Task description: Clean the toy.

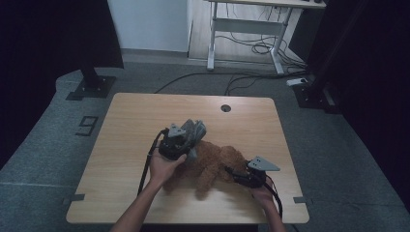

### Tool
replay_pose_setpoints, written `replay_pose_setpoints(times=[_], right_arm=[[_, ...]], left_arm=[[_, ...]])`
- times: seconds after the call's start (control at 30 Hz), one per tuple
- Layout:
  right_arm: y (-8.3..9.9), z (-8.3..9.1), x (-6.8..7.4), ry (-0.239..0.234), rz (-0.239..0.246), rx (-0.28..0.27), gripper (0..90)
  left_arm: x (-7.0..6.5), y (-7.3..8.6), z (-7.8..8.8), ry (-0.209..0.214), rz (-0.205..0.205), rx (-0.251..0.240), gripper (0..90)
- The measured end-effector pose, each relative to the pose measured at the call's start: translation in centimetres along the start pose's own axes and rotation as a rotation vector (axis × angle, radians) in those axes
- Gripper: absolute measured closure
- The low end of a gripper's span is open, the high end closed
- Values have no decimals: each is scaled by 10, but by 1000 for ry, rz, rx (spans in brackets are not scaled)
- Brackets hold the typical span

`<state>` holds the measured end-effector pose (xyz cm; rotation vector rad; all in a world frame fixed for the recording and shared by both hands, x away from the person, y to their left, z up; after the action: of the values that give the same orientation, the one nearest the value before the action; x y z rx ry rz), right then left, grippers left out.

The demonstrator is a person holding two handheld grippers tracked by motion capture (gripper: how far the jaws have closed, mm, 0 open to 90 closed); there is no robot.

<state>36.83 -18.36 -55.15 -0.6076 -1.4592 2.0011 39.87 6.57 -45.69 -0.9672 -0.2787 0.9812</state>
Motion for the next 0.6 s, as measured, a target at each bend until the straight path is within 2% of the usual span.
replay_pose_setpoints(times=[0.17, 0.3, 0.4, 0.47, 0.57, 0.6], right_arm=[[1, 0, -1, 2, -13, 0, 423], [1, 0, -1, 1, -18, -2, 424], [1, 0, -1, 2, -20, -3, 423], [2, 0, -2, 1, -22, -5, 424], [2, 0, -2, -2, -29, -9, 424], [2, 0, -2, -2, -29, -9, 424]], left_arm=[[17, 6, 10, -39, 22, -7, 778], [31, 19, 10, -53, 54, 13, 778], [40, 30, 6, -82, 67, 37, 778], [45, 40, 2, -81, 84, 60, 779], [50, 58, -9, -55, 116, 112, 779], [51, 63, -12, -47, 123, 114, 779]])
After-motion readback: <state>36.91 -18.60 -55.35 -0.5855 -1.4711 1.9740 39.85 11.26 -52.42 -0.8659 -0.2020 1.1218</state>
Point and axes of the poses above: each handheld gripper's, and its own axes: z roughly backward along the jaws, y roughly out of its underside, x roughly to its left, the point moved 5 cm from there along -z, roughly forward along the jaws, and after that the axes turned 7 degrees about z, right-handed, at the moved point
